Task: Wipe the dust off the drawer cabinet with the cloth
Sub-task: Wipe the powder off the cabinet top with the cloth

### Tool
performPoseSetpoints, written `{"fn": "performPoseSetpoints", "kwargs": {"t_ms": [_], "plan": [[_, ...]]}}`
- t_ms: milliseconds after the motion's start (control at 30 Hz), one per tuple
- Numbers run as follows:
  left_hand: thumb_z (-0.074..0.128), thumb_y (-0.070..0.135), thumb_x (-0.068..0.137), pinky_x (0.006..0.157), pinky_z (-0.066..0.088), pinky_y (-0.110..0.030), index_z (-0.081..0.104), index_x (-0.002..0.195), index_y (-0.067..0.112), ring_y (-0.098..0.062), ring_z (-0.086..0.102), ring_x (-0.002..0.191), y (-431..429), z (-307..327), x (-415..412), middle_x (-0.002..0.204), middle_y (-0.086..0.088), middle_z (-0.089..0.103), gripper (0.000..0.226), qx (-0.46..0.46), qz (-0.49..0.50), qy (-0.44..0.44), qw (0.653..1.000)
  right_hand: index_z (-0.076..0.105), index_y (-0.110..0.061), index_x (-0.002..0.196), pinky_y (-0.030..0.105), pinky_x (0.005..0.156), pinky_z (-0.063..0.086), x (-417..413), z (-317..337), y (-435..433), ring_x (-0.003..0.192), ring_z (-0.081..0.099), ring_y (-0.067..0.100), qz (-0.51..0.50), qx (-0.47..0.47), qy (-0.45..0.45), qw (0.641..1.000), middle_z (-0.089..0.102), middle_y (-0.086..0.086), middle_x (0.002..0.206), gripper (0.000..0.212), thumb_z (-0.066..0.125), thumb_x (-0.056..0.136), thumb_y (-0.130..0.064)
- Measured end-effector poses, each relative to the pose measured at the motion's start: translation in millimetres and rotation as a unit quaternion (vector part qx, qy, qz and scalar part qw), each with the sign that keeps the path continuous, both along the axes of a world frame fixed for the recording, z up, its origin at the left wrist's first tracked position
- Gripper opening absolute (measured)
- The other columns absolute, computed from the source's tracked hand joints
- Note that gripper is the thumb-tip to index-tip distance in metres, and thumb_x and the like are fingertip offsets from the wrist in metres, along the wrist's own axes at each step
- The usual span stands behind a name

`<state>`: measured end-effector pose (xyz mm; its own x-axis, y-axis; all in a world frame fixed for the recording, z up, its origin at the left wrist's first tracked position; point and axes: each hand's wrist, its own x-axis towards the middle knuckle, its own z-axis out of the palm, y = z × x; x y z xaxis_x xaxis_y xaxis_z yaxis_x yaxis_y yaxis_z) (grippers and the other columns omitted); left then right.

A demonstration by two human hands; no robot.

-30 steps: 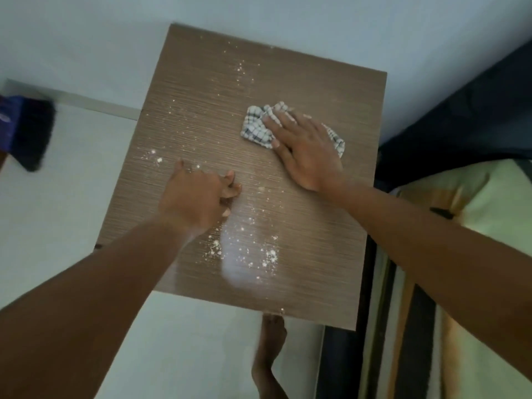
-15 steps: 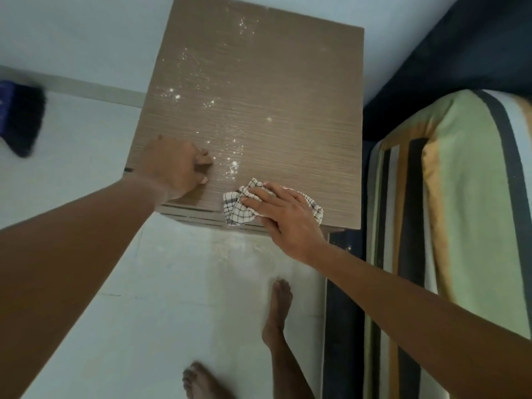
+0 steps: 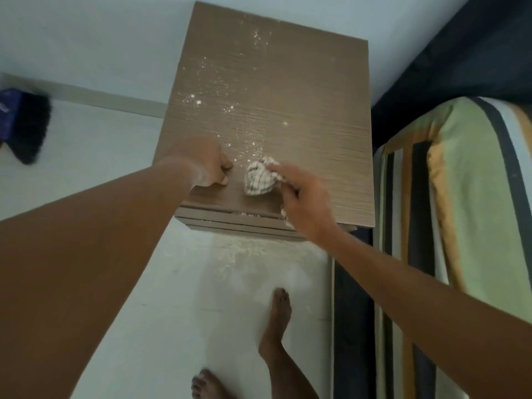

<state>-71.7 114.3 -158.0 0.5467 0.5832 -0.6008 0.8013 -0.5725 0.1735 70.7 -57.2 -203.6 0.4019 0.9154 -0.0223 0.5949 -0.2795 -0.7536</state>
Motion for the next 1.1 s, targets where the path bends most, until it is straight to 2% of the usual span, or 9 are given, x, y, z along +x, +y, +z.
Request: {"fn": "performPoseSetpoints", "kwargs": {"t_ms": [100,167,233,333,433,533,667,833,1100], "plan": [[0.077,0.029,0.085,0.101,0.046,-0.033,0.073,0.119,0.023,-0.023,0.060,0.118,25,12,16,0.124,0.006,0.068,0.035,-0.012,0.020,-0.003,1.000,0.068,-0.024,0.130,0.030,0.104,0.051,36,19,60,0.122,0.061,0.010,-0.065,0.010,0.062,0.996,0.067,-0.007,0.132,0.038,0.055,0.098,-0.007],[0.079,0.027,0.081,0.087,0.052,-0.035,0.077,0.105,0.027,-0.025,0.066,0.105,47,12,26,0.111,0.004,0.072,0.024,0.050,0.043,-0.027,0.997,0.069,-0.023,0.128,0.019,0.099,0.050,60,26,107,0.115,0.063,0.005,-0.080,0.009,0.085,0.993,0.069,-0.009,0.126,0.038,0.055,0.097,-0.006],[0.080,0.023,0.077,0.079,0.052,-0.035,0.075,0.093,0.031,-0.026,0.065,0.095,72,8,35,0.106,0.002,0.073,0.018,0.088,0.085,-0.064,0.990,0.069,-0.024,0.129,0.019,0.090,0.055,86,24,157,0.101,0.068,0.003,-0.090,0.008,0.099,0.991,0.071,-0.011,0.118,0.037,0.055,0.099,-0.008],[0.084,0.030,0.073,0.092,0.048,-0.040,0.065,0.125,0.035,-0.029,0.060,0.115,110,-2,52,0.128,0.002,0.064,0.055,0.093,0.066,-0.041,0.993,0.068,-0.024,0.129,0.021,0.079,0.059,128,17,236,0.087,0.070,0.005,-0.103,0.017,0.087,0.991,0.073,-0.009,0.112,0.035,0.056,0.100,-0.010],[0.085,0.042,0.069,0.108,0.037,-0.042,0.051,0.141,0.037,-0.025,0.052,0.130,139,-12,61,0.144,0.008,0.053,0.080,0.090,0.008,0.040,0.995,0.069,-0.023,0.129,0.005,0.086,0.047,173,15,311,0.109,0.064,0.004,-0.078,0.025,0.008,0.997,0.071,-0.005,0.126,0.038,0.054,0.097,-0.008],[0.081,0.051,0.069,0.109,0.034,-0.039,0.047,0.143,0.042,-0.020,0.053,0.128,145,-18,64,0.144,0.011,0.053,0.082,0.103,-0.023,0.074,0.992,0.070,-0.028,0.126,0.028,0.108,0.045,205,0,348,0.122,0.061,0.016,-0.043,0.004,-0.084,0.995,0.069,-0.003,0.130,0.039,0.055,0.093,-0.014],[0.078,0.053,0.072,0.113,0.027,-0.038,0.041,0.147,0.042,-0.018,0.050,0.131,149,-20,67,0.145,0.012,0.051,0.084,0.094,-0.026,0.095,0.991,0.058,-0.026,0.141,0.027,0.108,0.031,197,-34,352,0.131,0.047,0.021,0.048,-0.019,-0.148,0.988,0.058,-0.001,0.142,0.043,0.053,0.099,-0.021],[0.078,0.053,0.073,0.119,-0.003,-0.054,0.038,0.147,0.047,-0.022,0.039,0.141,152,-18,61,0.157,0.013,0.037,0.085,0.049,-0.001,0.076,0.996,0.032,-0.022,0.157,0.040,0.121,0.019,190,-40,367,0.150,0.023,0.024,0.172,-0.062,-0.244,0.952,0.033,0.000,0.162,0.052,0.031,0.108,-0.038],[0.081,0.047,0.073,0.120,0.004,-0.057,0.040,0.148,0.039,-0.024,0.036,0.143,147,-19,57,0.159,0.008,0.032,0.086,0.039,0.013,0.029,0.999,0.023,-0.029,0.160,0.042,0.123,0.013,139,-39,274,0.155,0.014,0.020,0.228,-0.092,-0.245,0.938,0.021,-0.002,0.167,0.054,0.022,0.109,-0.045]]}}
